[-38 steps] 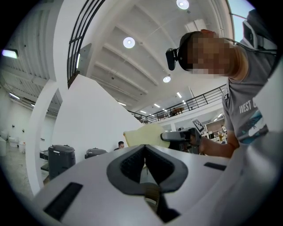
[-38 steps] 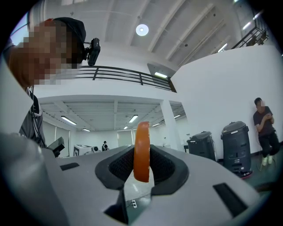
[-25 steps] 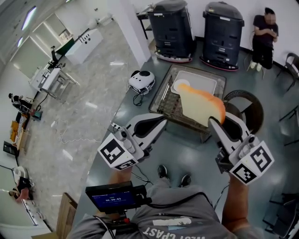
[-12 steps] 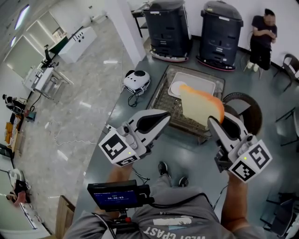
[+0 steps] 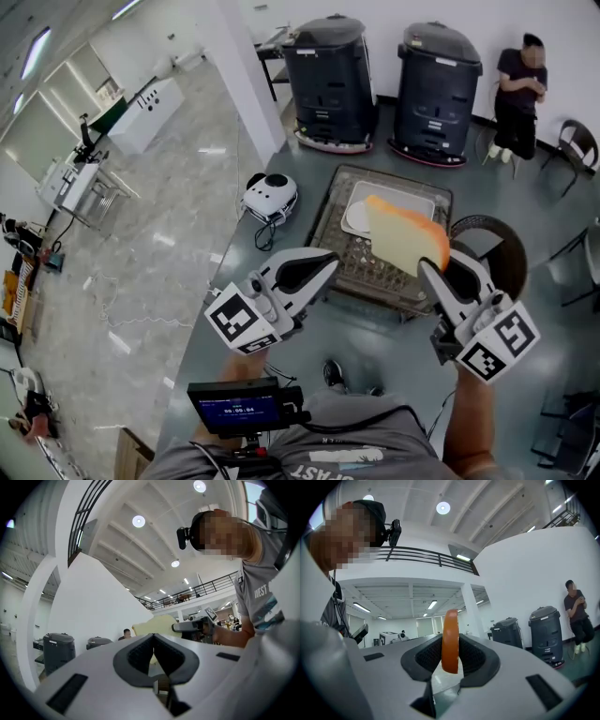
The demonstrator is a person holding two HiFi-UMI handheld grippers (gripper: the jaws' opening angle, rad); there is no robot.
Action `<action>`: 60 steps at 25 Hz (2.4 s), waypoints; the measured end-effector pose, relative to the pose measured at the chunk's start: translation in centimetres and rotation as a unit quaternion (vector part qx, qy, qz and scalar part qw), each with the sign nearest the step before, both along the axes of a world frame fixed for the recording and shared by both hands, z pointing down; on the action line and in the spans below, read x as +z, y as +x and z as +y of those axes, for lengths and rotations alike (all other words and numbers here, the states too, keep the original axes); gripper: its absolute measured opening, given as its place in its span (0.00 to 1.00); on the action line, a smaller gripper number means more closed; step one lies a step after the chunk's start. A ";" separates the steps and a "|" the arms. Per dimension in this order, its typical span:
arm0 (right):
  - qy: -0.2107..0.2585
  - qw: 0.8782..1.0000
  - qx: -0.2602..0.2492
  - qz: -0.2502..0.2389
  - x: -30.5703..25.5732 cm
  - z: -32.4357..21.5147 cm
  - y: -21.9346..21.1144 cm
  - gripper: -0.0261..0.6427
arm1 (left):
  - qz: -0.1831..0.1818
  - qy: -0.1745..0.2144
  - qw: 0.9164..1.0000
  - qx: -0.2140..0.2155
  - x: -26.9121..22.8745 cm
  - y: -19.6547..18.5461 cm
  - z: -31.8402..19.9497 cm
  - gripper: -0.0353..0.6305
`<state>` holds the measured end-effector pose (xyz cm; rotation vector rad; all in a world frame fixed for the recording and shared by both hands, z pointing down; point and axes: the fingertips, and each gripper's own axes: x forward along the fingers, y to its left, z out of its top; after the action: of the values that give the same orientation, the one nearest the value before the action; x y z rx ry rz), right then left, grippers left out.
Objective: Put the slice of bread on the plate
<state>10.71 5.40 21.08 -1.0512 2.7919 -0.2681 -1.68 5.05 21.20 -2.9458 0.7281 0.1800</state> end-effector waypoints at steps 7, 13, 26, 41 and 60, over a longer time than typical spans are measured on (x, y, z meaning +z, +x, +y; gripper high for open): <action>0.007 1.000 0.013 0.013 0.1 -3.2 -3.6 0.17 | 0.004 -0.001 1.000 0.016 0.6 -3.8 -3.7 0.07; 0.010 0.999 0.030 0.018 -0.2 -5.0 -6.0 0.17 | 0.017 0.003 0.999 0.027 0.6 -6.8 -5.5 0.07; 0.000 0.999 0.020 0.027 0.3 -9.8 -8.1 0.17 | 0.025 -0.003 0.999 0.022 0.9 -8.3 -10.0 0.07; -0.033 0.999 -0.019 0.019 4.3 -21.5 -4.1 0.17 | 0.016 -0.020 1.000 -0.009 3.2 -3.6 -20.8 0.07; -0.092 0.994 -0.050 0.021 6.8 -26.8 -4.1 0.17 | 0.015 -0.063 0.997 -0.037 4.5 -2.8 -24.5 0.07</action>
<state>6.66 -21.36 27.86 -0.9633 2.9077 -0.5290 -4.46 -19.46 25.69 -3.0348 0.8835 0.1799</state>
